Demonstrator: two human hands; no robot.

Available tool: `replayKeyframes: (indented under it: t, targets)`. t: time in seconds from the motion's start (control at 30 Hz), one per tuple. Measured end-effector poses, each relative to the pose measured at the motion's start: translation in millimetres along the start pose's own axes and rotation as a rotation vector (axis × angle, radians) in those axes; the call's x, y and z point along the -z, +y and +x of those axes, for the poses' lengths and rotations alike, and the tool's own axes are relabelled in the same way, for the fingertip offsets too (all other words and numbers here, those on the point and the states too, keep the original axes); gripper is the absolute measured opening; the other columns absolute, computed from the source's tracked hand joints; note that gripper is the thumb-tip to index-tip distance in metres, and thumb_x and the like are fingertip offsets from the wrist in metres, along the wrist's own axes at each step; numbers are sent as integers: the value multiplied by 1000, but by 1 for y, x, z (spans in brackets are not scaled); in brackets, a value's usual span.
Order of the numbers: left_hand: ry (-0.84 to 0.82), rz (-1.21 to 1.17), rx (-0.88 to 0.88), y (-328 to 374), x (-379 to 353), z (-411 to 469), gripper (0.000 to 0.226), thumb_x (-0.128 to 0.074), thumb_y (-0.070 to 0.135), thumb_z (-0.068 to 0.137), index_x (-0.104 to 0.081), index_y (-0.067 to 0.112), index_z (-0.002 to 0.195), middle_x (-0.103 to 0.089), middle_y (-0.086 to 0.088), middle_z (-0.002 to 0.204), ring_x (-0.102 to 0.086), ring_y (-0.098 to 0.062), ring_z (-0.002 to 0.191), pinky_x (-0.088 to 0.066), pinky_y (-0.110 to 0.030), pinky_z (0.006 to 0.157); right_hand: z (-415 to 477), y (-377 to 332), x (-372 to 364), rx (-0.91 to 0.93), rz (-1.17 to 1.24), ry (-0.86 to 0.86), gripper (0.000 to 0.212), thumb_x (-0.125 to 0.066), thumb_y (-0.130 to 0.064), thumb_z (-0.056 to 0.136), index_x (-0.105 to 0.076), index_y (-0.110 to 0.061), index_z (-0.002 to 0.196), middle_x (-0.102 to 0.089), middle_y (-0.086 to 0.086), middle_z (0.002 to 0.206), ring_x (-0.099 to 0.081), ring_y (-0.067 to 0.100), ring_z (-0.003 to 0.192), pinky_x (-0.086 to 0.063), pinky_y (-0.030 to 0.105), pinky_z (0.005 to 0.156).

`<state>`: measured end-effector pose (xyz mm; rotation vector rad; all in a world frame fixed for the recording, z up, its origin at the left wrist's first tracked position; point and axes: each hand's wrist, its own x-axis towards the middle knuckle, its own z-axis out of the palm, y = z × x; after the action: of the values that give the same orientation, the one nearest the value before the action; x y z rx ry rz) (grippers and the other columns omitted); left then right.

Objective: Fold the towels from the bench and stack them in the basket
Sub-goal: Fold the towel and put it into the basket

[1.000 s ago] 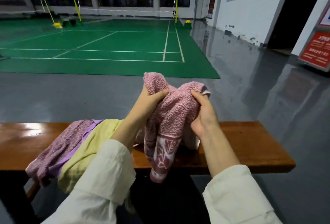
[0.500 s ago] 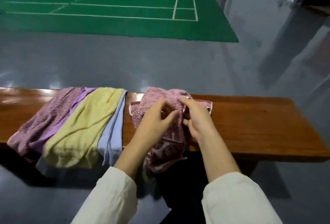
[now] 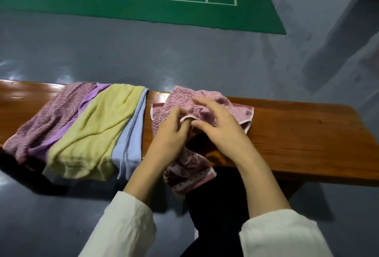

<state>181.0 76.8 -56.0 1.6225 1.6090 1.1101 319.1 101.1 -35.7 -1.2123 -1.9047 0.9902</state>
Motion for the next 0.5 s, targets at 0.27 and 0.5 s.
replayKeyframes:
  t: [0.27, 0.5]
  targets:
    - [53, 302, -17, -8, 29, -3, 6, -61, 14, 83, -56, 12, 80, -56, 1, 70, -51, -16, 66, -38, -31, 60, 3, -3, -1, -106, -190, 186, 13, -61, -32, 91, -65, -23, 83, -64, -3, 75, -58, 18, 75, -45, 35, 68]
    - [60, 54, 172, -13, 32, -12, 14, -50, 7, 89, -55, 18, 83, -53, 5, 70, -45, -5, 59, -36, -21, 57, -1, 3, 5, -239, -312, 126, 12, -58, -32, 93, -63, -24, 101, -64, -7, 93, -58, 13, 85, -41, 28, 69]
